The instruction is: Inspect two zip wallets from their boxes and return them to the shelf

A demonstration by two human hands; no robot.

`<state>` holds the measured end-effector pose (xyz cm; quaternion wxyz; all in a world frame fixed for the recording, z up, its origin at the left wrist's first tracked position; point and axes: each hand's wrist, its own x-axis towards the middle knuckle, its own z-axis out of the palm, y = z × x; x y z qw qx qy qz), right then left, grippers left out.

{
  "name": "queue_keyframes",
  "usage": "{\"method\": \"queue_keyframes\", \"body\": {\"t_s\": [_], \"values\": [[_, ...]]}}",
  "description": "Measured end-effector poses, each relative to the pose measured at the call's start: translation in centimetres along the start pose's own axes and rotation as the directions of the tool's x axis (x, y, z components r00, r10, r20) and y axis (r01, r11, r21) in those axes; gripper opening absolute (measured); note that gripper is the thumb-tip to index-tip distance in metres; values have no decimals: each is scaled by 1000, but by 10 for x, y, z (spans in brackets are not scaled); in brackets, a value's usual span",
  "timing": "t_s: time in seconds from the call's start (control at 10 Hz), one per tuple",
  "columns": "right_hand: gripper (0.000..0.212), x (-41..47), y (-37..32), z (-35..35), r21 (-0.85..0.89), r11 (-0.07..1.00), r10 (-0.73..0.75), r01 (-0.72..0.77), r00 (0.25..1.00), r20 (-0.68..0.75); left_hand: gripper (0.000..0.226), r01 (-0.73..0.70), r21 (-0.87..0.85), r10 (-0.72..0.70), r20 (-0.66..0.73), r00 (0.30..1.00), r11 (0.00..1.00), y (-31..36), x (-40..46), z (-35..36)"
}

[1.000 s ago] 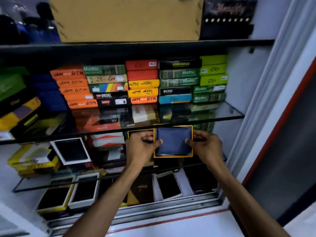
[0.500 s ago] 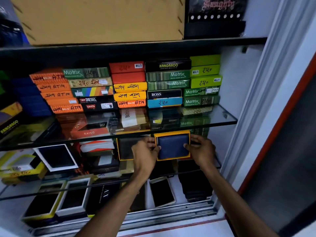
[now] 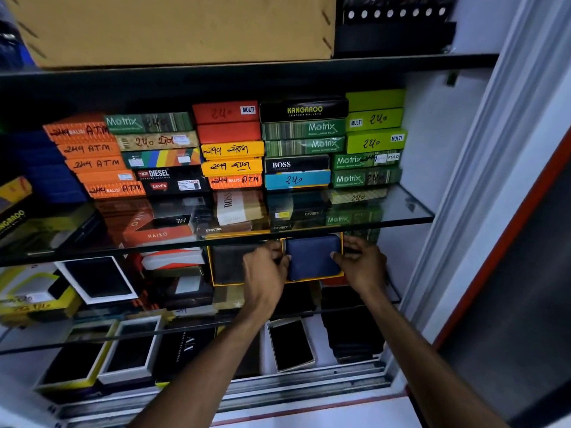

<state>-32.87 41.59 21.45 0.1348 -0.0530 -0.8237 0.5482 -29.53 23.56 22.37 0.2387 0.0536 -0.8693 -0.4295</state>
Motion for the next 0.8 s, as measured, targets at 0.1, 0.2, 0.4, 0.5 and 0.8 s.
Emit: {"method": "queue_keyframes", "body": {"t_s": [0.1,0.2,0.4,0.5,0.8], "values": [[45,-1,0,-2,4,1000,-4,4,1000,15,29,-9,12,9,7,1000,1000,-1,-1,-1],[46,0,2,-2,14,1000,-3,3,1000,17,32,-9,10,9,14,1000,1000,2,-2,-3],[48,-2,4,1,33,999,5,-5,1000,6,31,-16,28,16,13,1000,999,2,-5,-3],[49,-4,3,1,30,999,12,-11,1000,-11,32,-19,37,19,6,1000,999,1,-5,-3],[56,-18,-6,-3,60,997,40,-39,999,-23,32,-66,84,68,-13,998,994,-6,-17,-16]]}}
